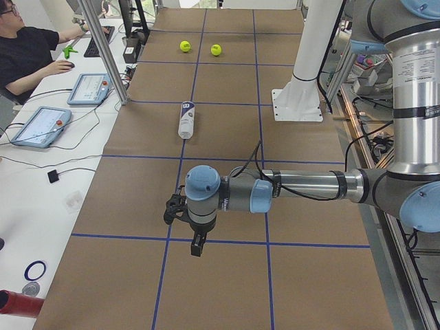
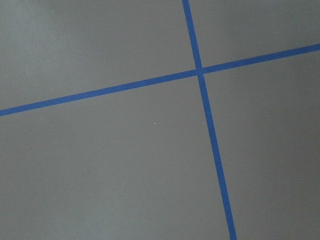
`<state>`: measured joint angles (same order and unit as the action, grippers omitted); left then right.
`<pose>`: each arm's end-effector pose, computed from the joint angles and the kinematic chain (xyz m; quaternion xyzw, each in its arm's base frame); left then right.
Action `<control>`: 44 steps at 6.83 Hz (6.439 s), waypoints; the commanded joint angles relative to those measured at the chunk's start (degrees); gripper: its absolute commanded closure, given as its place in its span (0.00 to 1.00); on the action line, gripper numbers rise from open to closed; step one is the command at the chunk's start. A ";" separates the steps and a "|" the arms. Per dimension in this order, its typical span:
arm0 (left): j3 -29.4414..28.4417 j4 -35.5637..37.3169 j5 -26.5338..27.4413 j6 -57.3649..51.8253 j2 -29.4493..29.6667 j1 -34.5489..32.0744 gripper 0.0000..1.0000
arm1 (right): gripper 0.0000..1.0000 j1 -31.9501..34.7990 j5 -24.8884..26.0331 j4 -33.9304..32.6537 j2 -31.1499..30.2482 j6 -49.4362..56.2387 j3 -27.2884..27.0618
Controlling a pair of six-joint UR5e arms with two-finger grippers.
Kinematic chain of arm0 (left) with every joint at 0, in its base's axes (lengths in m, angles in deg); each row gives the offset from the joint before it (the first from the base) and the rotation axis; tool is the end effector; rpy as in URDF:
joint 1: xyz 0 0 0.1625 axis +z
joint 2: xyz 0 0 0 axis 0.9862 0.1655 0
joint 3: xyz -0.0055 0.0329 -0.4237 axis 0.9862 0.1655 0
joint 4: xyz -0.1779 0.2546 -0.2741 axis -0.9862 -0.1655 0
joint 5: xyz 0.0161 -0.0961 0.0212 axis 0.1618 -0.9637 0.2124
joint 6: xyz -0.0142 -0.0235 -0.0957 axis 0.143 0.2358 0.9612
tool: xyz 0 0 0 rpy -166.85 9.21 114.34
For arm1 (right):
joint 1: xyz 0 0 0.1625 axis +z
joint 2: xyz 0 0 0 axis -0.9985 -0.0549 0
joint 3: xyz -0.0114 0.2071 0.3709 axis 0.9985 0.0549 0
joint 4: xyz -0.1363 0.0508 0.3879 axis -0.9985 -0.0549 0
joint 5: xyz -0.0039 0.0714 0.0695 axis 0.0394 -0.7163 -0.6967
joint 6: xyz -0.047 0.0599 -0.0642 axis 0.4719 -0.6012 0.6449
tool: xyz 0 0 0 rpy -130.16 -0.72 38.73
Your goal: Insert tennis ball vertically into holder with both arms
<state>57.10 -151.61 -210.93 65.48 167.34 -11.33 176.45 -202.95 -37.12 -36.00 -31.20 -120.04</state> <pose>-0.0813 -0.4340 0.6506 0.0659 0.3477 0.0757 0.9322 0.0551 -0.4448 0.6274 -0.0012 -0.4146 0.0343 0.9094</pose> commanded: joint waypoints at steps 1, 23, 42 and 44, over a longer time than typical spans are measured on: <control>0.09 -0.19 0.09 -0.01 -0.19 0.04 0.00 | 0.00 0.58 -0.01 0.16 0.10 0.00 -0.13; -19.76 5.27 34.37 -11.35 63.53 57.08 0.03 | 0.00 0.49 -0.80 0.25 0.72 -0.79 -0.04; -30.85 -7.04 39.38 -11.27 62.83 57.79 0.27 | 0.00 0.49 -0.72 0.42 0.72 -0.79 0.40; -26.58 -6.96 42.77 -10.74 63.17 57.35 0.54 | 0.00 0.49 -0.72 0.43 0.72 -0.79 0.48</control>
<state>27.64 -158.64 -170.61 54.45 230.30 46.31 176.94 -203.67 -36.71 -35.28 -31.99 -119.62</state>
